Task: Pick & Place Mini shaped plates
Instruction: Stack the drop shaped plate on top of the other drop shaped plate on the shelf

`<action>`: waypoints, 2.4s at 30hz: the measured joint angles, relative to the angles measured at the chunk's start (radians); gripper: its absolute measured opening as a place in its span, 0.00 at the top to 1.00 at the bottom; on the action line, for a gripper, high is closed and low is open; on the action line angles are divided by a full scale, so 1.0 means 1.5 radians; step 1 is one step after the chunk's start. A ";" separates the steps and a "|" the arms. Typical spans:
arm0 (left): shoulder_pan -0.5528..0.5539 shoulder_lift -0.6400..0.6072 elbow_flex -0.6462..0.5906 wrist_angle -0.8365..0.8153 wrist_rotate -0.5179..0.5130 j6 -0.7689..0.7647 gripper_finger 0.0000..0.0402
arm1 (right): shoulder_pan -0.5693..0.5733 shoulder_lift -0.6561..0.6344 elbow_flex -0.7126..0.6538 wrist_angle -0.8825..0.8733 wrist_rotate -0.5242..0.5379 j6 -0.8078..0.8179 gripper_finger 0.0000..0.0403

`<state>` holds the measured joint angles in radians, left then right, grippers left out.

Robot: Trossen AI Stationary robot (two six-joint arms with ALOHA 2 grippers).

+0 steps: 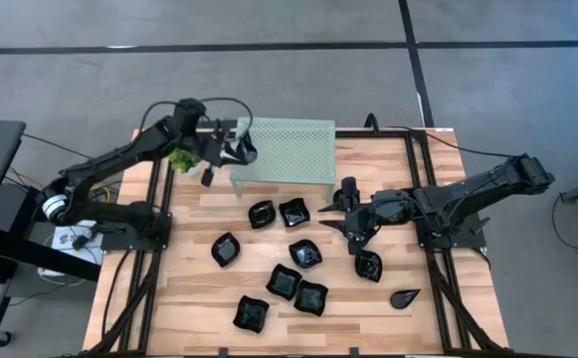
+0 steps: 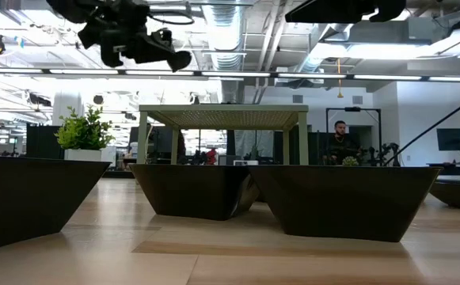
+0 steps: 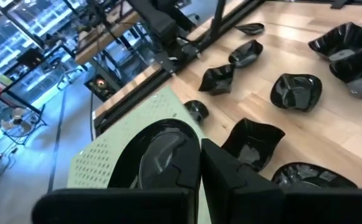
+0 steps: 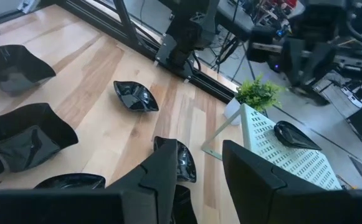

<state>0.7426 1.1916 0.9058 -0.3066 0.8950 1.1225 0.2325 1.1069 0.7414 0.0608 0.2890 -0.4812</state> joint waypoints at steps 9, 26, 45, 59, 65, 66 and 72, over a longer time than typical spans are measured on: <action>0.064 0.065 0.000 -0.001 0.054 0.003 0.98 | -0.001 0.000 0.000 0.002 -0.003 -0.018 0.69; 0.063 0.089 0.000 -0.005 -0.041 0.052 0.98 | -0.017 0.000 0.000 0.003 -0.003 -0.017 0.69; 0.054 0.093 0.000 -0.040 -0.127 0.027 0.98 | -0.017 0.000 0.000 0.003 -0.003 -0.016 0.69; 0.045 0.093 0.000 -0.034 -0.130 -0.055 0.98 | -0.017 0.000 0.000 0.003 -0.003 -0.017 0.69; 0.045 0.093 0.000 -0.027 -0.136 -0.079 0.97 | -0.017 0.000 0.000 0.003 -0.003 -0.018 0.69; 0.045 0.093 0.000 -0.025 -0.146 -0.079 0.97 | -0.017 0.000 0.000 0.003 -0.003 -0.018 0.69; 0.045 0.093 0.000 0.002 -0.178 -0.123 0.95 | -0.017 0.000 0.000 0.003 -0.003 -0.022 0.69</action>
<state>0.8097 1.3308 0.9054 -0.3030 0.6278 0.9386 0.2070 1.1072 0.7418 0.0650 0.2848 -0.5144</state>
